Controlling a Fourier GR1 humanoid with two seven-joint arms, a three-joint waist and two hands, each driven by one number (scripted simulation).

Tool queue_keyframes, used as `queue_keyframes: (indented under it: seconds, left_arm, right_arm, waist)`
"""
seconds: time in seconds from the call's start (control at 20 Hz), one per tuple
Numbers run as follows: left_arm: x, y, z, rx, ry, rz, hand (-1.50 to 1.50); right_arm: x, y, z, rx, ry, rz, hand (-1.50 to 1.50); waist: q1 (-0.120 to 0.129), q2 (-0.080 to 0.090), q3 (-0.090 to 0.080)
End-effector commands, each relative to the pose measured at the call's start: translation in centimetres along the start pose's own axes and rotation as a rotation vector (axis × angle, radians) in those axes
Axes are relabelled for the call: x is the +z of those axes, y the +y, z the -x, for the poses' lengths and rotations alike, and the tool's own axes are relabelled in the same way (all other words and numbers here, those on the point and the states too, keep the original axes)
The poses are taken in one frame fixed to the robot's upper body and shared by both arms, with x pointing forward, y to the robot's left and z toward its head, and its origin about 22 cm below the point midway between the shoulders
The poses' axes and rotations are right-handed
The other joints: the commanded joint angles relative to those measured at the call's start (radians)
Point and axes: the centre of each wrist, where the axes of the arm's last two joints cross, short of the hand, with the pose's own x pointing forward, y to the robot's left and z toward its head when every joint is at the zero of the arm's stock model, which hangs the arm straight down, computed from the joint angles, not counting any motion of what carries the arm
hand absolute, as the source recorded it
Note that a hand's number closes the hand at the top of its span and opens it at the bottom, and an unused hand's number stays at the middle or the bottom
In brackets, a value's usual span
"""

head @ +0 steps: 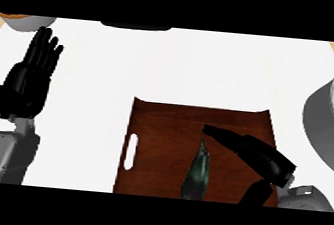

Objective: Pick the eggplant from the tray and place it in the pot

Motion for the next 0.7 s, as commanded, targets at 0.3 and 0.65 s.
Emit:
queue_keyframes:
  seconds: [0.3,0.65]
  left_arm:
    - [0.2,1.0,-1.1,-0.013,-0.004,-0.01,0.0]
    - [0.5,0.2,1.2,0.008,0.001,0.004,0.0]
  right_arm:
    - [-3.1,4.1,1.2,0.071,0.105,-0.015,-1.5]
    - [-5.6,4.6,1.5,0.056,0.07,-0.013,-1.5]
  waist:
    - [0.004,0.0,0.0]
    - [0.004,0.001,0.0]
